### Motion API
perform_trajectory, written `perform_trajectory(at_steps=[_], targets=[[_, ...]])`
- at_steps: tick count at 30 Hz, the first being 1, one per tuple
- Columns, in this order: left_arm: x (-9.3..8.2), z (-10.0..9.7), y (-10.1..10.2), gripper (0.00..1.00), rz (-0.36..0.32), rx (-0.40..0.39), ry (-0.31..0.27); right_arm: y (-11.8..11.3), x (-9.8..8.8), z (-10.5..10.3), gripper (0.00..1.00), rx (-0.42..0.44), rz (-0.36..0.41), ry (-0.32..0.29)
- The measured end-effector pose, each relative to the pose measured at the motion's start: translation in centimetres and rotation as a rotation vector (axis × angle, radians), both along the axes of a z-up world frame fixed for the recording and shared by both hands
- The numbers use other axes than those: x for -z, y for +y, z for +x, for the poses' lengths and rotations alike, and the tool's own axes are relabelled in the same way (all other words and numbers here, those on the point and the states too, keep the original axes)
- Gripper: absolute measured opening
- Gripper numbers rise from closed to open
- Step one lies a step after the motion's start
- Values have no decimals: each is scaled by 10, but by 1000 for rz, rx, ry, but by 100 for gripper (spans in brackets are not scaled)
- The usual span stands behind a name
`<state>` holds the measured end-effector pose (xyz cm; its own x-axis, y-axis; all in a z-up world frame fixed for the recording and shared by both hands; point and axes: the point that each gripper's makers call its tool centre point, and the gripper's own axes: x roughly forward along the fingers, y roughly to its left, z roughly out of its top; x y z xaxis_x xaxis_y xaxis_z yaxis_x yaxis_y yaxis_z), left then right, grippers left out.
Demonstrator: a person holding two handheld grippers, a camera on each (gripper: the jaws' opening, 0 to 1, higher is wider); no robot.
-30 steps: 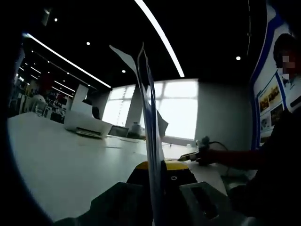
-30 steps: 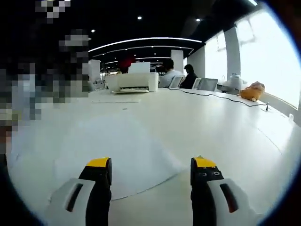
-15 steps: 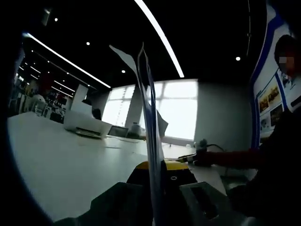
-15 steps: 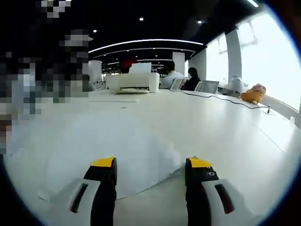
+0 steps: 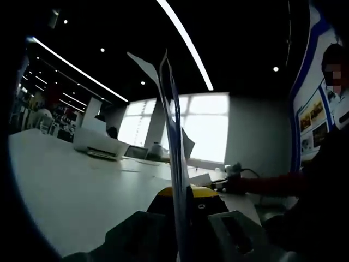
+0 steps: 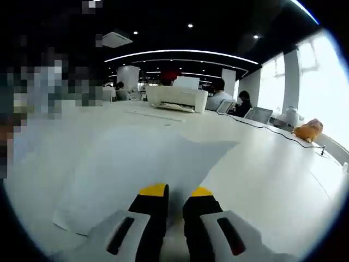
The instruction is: Organize the stack of printing papers by aligning and flattening the scattered papers on the table
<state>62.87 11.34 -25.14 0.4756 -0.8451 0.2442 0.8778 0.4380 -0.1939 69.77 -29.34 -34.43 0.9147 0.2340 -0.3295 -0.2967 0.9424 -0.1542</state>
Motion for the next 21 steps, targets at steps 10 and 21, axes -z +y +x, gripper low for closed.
perform_trajectory(at_steps=[10,21], targets=[[0,1,0,6,3,-3,1,9,1,-6,0,-43,-76,-17],[1,1,0,6,3,-5,3,16,-38,-19,0,-86,35,-214]])
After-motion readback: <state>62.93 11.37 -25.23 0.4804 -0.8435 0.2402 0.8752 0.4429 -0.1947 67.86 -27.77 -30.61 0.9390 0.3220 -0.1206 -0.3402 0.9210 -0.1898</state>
